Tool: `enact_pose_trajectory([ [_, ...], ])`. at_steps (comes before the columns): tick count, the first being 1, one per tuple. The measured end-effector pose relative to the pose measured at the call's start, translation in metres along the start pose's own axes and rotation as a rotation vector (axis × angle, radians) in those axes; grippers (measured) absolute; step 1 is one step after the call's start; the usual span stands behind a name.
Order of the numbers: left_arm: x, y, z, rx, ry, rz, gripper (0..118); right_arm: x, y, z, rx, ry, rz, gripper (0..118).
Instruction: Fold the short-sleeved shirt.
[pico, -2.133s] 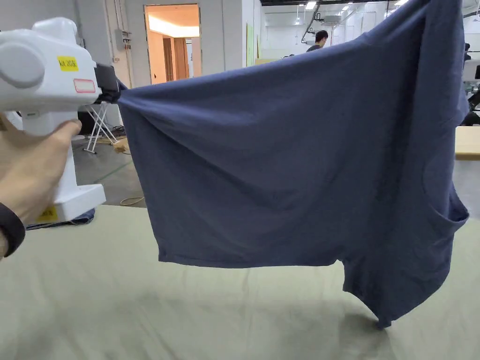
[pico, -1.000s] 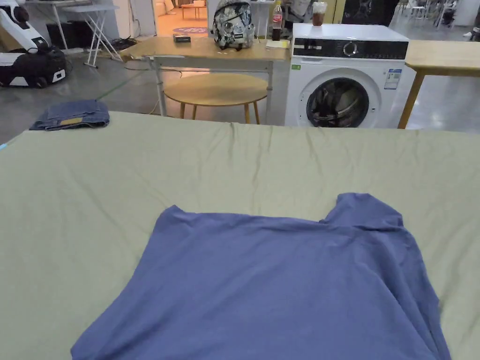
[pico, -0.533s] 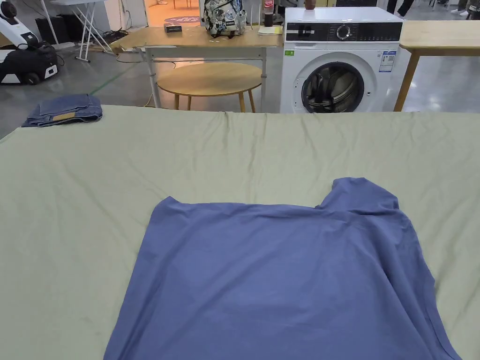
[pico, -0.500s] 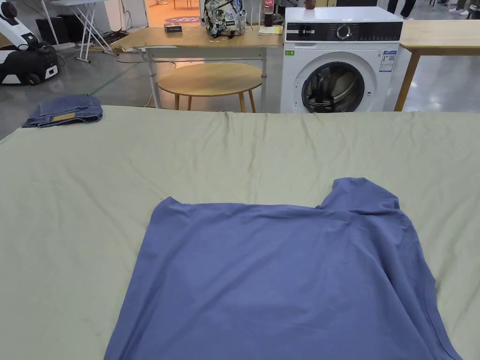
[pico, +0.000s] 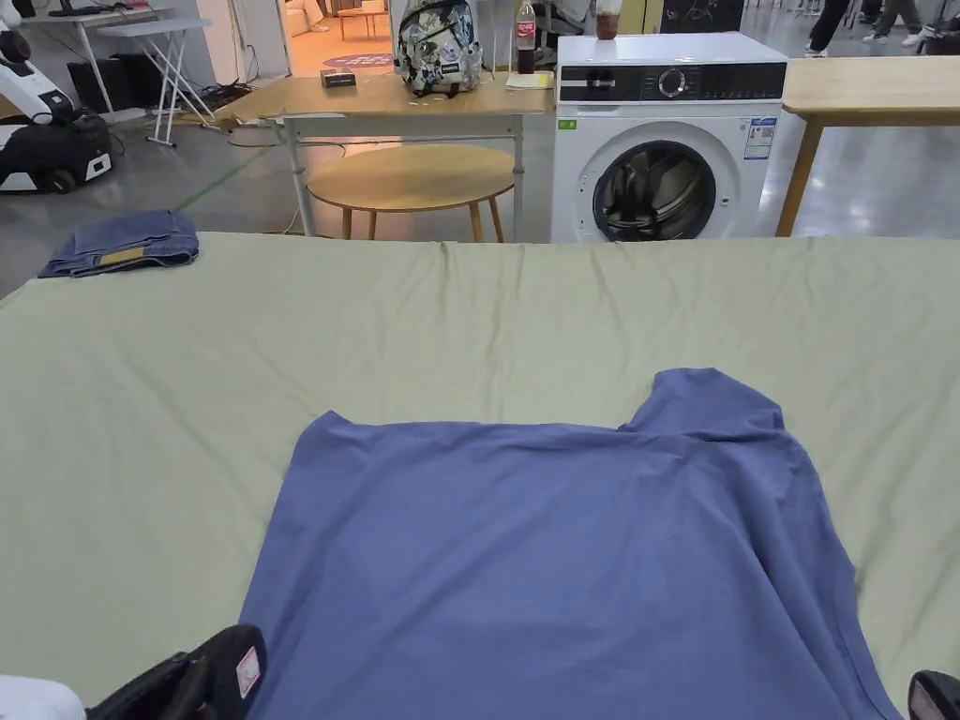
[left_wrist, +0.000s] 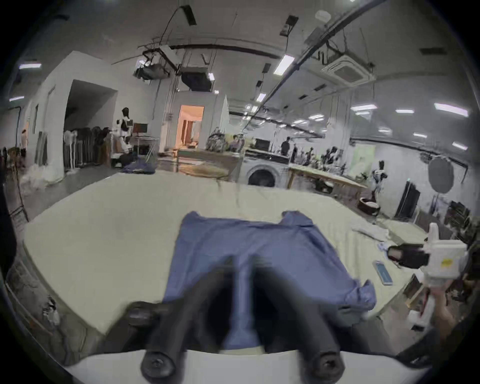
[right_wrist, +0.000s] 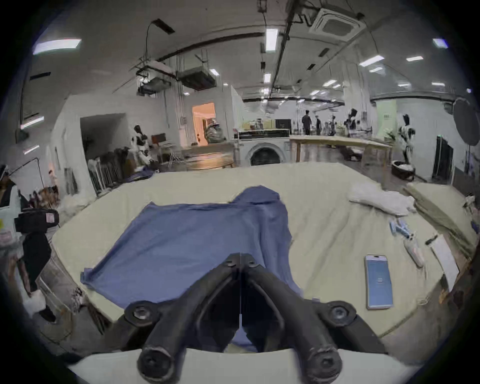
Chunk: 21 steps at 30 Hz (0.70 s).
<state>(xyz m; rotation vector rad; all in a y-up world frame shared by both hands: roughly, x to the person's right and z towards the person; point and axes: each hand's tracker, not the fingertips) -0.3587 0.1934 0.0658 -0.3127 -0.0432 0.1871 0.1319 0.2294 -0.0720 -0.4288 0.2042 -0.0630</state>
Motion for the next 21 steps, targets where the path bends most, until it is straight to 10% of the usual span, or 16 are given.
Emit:
enact_pose_trajectory([
  [13,-0.030,-0.004,0.023,-0.058,0.127,-0.010,0,0.002,-0.008,-0.005,-0.039,0.028,-0.014,0],
  [16,-0.060,-0.020,0.028,-0.123,0.137,0.014,43,0.005,-0.014,-0.003,-0.053,0.018,-0.011,0],
  [21,-0.097,-0.075,0.023,-0.279,0.215,0.119,47,0.013,-0.029,-0.007,-0.113,0.017,-0.021,0],
])
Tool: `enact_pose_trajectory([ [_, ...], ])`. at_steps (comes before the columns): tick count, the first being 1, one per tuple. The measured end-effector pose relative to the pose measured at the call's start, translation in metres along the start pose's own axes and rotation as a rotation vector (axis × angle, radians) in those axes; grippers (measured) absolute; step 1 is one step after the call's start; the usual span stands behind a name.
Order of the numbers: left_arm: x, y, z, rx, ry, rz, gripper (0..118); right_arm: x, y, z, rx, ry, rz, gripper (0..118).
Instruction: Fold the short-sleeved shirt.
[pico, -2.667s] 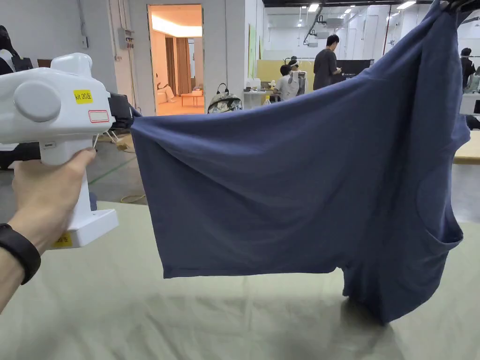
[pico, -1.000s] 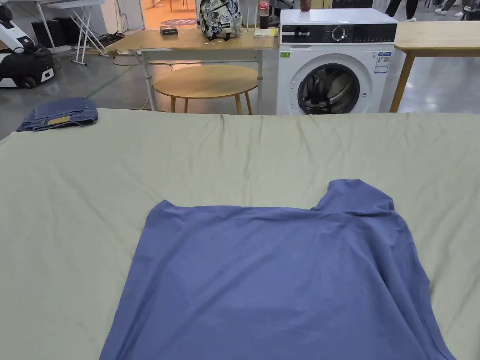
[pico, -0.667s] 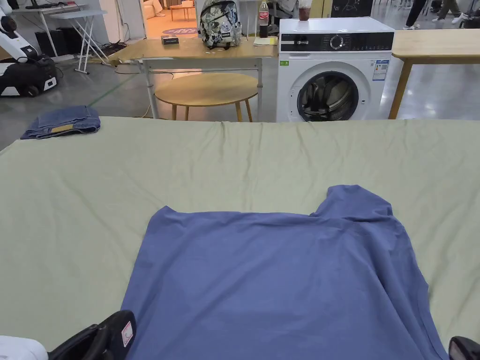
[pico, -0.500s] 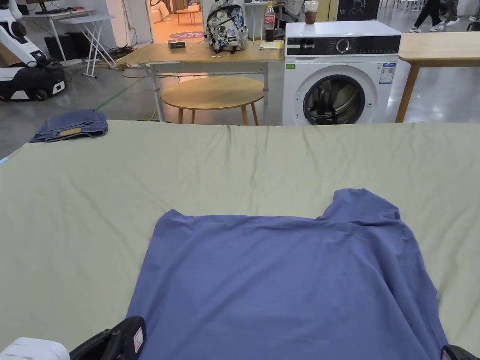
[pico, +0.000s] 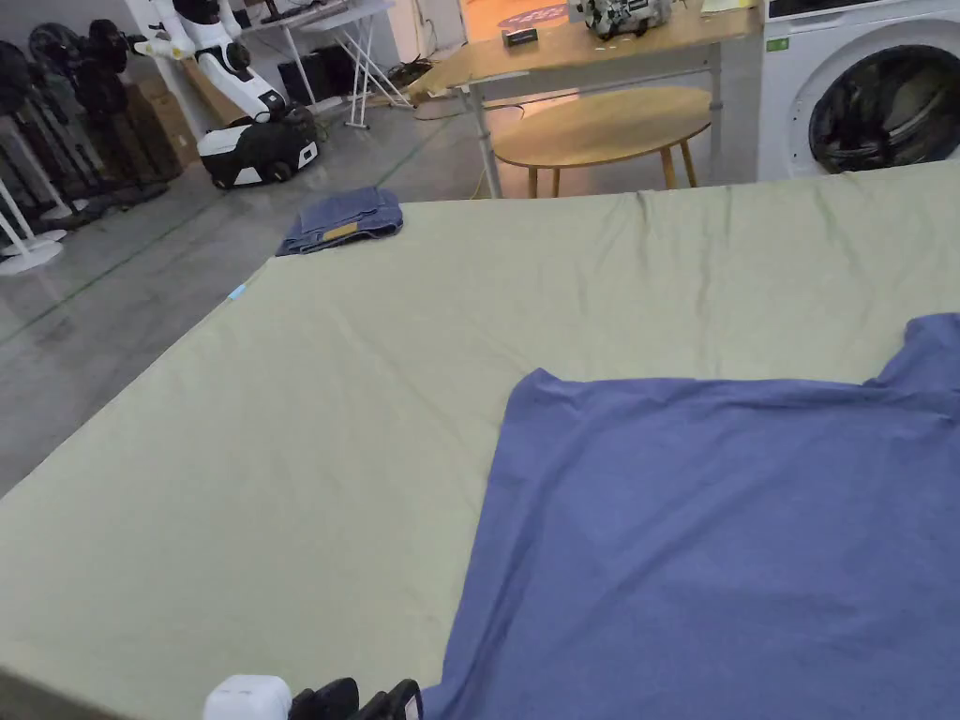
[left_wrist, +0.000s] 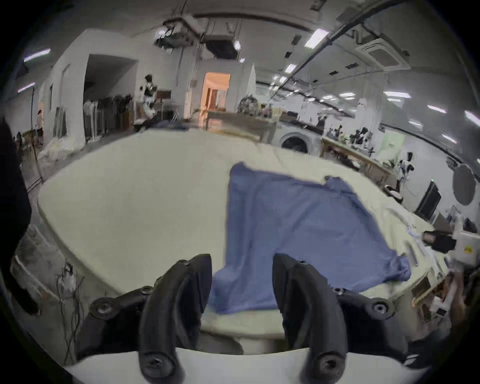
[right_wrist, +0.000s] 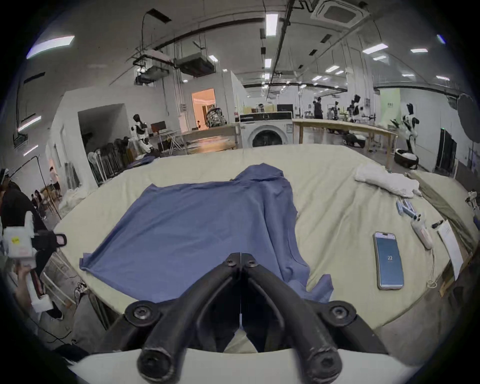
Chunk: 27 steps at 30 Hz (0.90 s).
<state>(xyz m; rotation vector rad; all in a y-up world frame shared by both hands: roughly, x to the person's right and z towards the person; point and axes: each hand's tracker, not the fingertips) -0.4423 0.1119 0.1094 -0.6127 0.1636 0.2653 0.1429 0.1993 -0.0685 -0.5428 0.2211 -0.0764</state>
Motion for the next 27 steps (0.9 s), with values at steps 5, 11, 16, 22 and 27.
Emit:
enact_pose_trajectory([
  [5,-0.010,-0.017,-0.041,-0.132,-0.003,-0.026,46,0.006,-0.007,0.001,-0.027,-0.024,-0.004,0],
  [11,0.002,-0.015,-0.048,-0.198,0.058,-0.084,12,0.022,-0.014,0.016,-0.033,-0.109,-0.020,0],
  [16,0.014,-0.013,-0.050,-0.220,0.067,-0.101,1,0.048,-0.034,0.024,-0.036,-0.252,-0.124,42],
  [22,0.031,-0.013,-0.045,-0.231,0.093,-0.070,1,0.069,-0.062,0.001,-0.148,-0.231,-0.249,74],
  [27,0.040,-0.011,-0.036,-0.221,0.104,-0.054,1,0.066,-0.078,-0.031,-0.228,-0.104,-0.314,60],
])
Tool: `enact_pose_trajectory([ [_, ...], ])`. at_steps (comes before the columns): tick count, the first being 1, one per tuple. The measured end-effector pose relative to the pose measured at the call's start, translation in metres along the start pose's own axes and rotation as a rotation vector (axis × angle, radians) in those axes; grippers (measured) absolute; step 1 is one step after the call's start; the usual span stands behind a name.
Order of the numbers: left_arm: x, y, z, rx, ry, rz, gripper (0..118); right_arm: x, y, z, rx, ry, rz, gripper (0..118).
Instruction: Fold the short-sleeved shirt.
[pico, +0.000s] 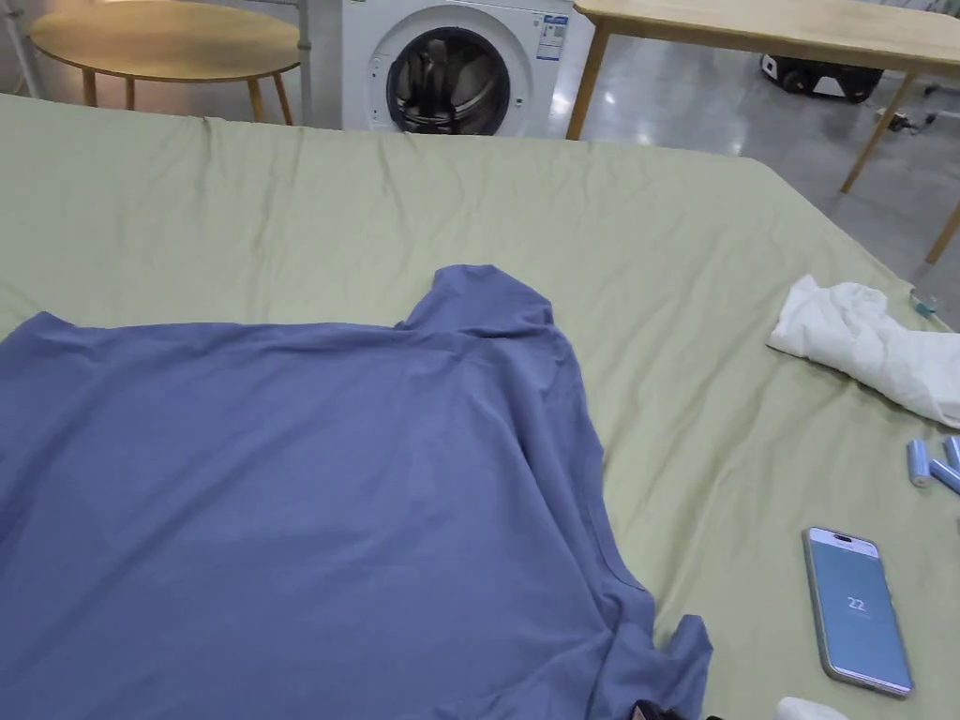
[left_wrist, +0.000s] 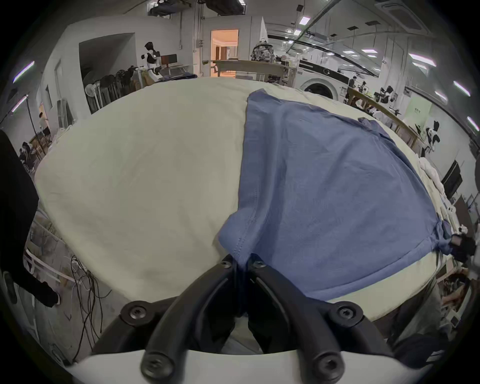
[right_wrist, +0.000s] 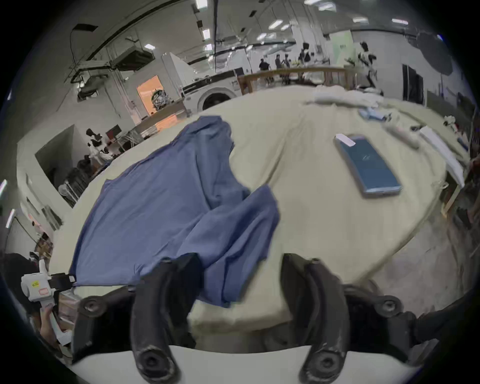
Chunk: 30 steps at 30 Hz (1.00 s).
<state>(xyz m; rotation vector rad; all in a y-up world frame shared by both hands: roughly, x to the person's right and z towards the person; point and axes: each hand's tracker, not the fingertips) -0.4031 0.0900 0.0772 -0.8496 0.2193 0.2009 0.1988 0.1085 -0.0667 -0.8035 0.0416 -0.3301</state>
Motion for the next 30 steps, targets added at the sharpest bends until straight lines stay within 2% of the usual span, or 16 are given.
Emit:
enact_pose_trajectory([
  [2,0.003,-0.001,0.001,0.003,0.002,0.008,1,-0.003,-0.005,-0.010,-0.020,0.027,-0.002,32],
  [4,0.001,-0.002,0.002,0.006,0.002,0.016,1,-0.009,-0.010,-0.015,-0.029,0.012,0.010,14],
  [5,0.002,-0.002,0.003,0.009,0.003,0.017,1,-0.012,-0.011,-0.015,-0.026,-0.001,0.018,9],
  [7,0.001,-0.001,0.009,0.020,-0.010,0.020,1,-0.017,-0.005,-0.008,-0.016,-0.009,0.016,7],
  [9,-0.003,-0.004,0.016,0.160,-0.103,0.071,1,-0.027,0.013,0.003,-0.015,-0.034,0.039,7],
  [10,-0.002,0.011,0.022,0.138,-0.119,0.054,1,-0.032,0.025,0.009,0.006,-0.033,0.059,7],
  [11,0.001,0.034,0.034,0.104,-0.069,0.014,1,-0.036,0.039,0.014,0.064,-0.007,0.095,7],
  [12,-0.001,0.050,0.034,0.164,-0.055,-0.014,0,-0.043,0.055,0.014,0.102,0.009,0.123,7],
  [14,-0.002,0.082,0.018,0.215,-0.133,0.027,0,-0.057,0.094,-0.002,0.112,0.032,0.170,7],
  [19,-0.006,0.165,-0.044,0.185,-0.170,0.021,0,-0.080,0.185,-0.075,0.118,0.047,0.228,6],
  [21,-0.027,0.188,-0.085,0.131,-0.169,0.018,0,-0.091,0.214,-0.109,0.101,0.035,0.241,6],
  [25,-0.017,0.219,-0.125,0.077,-0.153,0.030,0,-0.092,0.249,-0.179,0.022,-0.030,0.252,7],
  [26,-0.016,0.223,-0.133,0.062,-0.146,0.034,8,-0.093,0.251,-0.192,-0.001,-0.046,0.244,13],
  [27,-0.018,0.224,-0.140,0.053,-0.161,0.045,35,-0.092,0.249,-0.202,-0.019,-0.057,0.249,32],
  [28,-0.007,0.214,-0.141,0.047,-0.233,0.066,42,-0.093,0.251,-0.209,-0.045,-0.080,0.242,38],
  [30,-0.006,0.212,-0.135,0.057,-0.201,0.064,54,-0.092,0.253,-0.213,-0.053,-0.094,0.261,47],
])
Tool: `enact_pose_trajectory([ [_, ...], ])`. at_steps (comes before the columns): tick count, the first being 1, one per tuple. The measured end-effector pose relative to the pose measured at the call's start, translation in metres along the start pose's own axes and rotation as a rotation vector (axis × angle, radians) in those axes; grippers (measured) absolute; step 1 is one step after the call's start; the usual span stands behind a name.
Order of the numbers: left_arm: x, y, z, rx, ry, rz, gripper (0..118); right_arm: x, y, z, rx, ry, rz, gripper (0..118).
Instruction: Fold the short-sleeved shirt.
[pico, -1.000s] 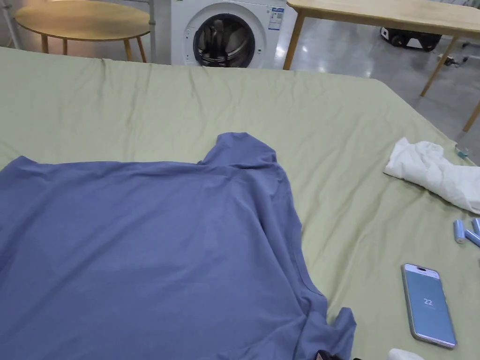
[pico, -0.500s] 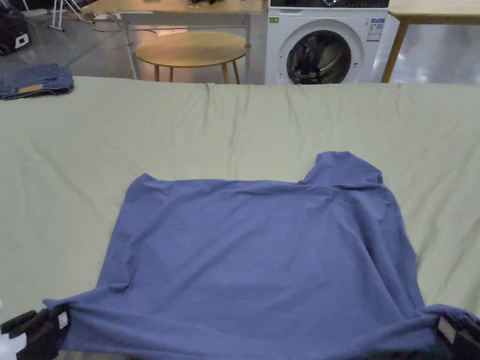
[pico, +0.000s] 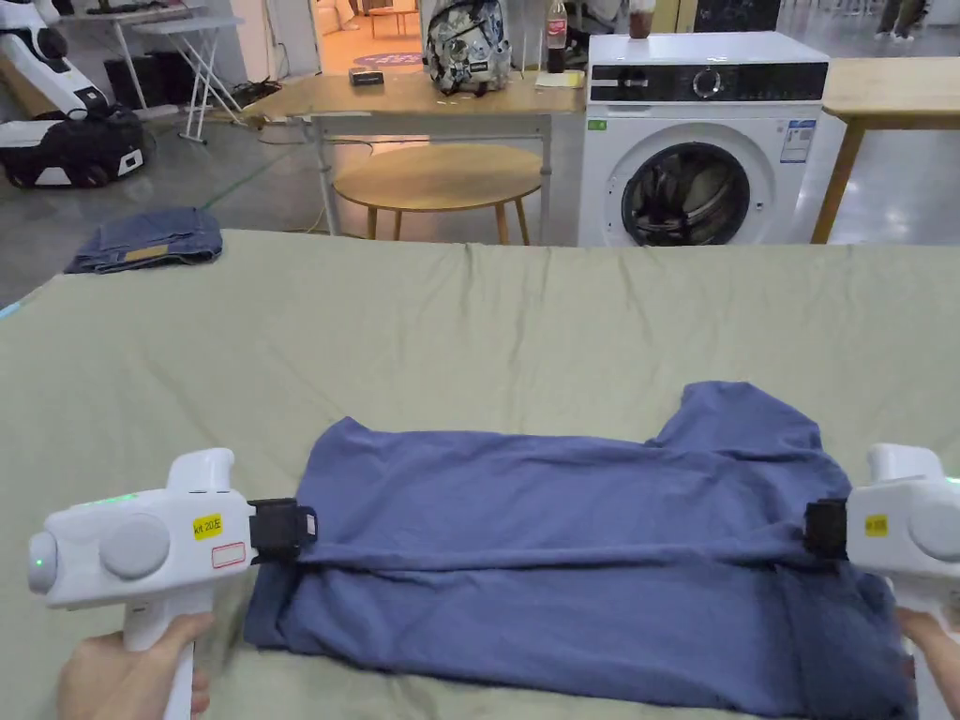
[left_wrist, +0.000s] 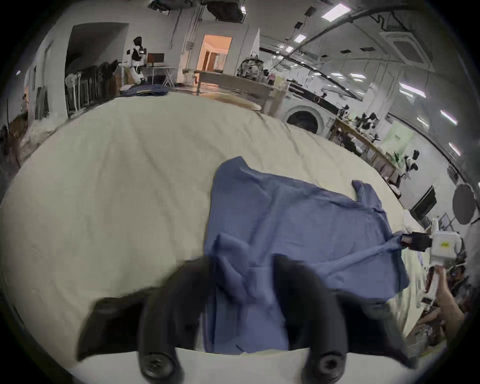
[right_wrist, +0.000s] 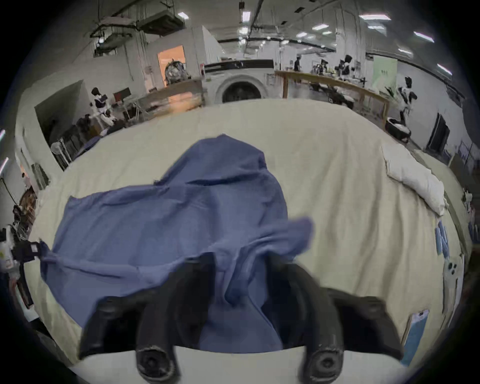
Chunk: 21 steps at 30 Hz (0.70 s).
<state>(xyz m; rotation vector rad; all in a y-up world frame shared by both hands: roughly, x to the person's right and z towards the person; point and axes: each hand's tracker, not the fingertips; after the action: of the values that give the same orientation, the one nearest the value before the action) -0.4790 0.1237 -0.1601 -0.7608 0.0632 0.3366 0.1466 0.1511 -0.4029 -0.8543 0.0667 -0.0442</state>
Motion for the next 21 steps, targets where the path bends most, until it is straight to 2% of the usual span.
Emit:
enact_pose_trajectory([
  [2,0.007,-0.001,0.023,0.061,0.016,-0.063,56,0.005,-0.006,0.016,0.035,0.002,0.030,50],
  [4,0.009,-0.006,0.050,0.143,-0.003,-0.106,56,0.010,-0.013,0.043,0.141,0.031,0.043,50],
  [8,-0.002,-0.016,0.096,0.315,-0.043,-0.227,56,0.009,-0.046,0.126,0.323,0.070,0.093,52],
  [12,0.026,-0.050,0.141,0.436,-0.060,-0.243,56,-0.004,-0.089,0.188,0.430,0.187,0.014,53],
  [13,0.031,-0.057,0.150,0.448,-0.058,-0.259,56,-0.012,-0.101,0.205,0.435,0.209,0.019,53],
  [14,0.043,-0.066,0.156,0.460,-0.050,-0.267,56,-0.018,-0.113,0.217,0.459,0.219,0.037,52],
  [16,0.057,-0.083,0.170,0.486,-0.021,-0.276,53,-0.029,-0.131,0.237,0.486,0.195,0.082,42],
  [17,0.060,-0.092,0.176,0.500,-0.024,-0.274,46,-0.036,-0.139,0.244,0.482,0.188,0.096,35],
  [19,0.074,-0.109,0.180,0.507,-0.060,-0.226,8,-0.041,-0.153,0.257,0.492,0.208,0.095,19],
  [20,0.078,-0.119,0.182,0.526,-0.068,-0.200,0,-0.046,-0.157,0.262,0.494,0.199,0.111,13],
  [21,0.081,-0.128,0.185,0.533,-0.068,-0.175,0,-0.050,-0.161,0.266,0.495,0.190,0.119,0],
])
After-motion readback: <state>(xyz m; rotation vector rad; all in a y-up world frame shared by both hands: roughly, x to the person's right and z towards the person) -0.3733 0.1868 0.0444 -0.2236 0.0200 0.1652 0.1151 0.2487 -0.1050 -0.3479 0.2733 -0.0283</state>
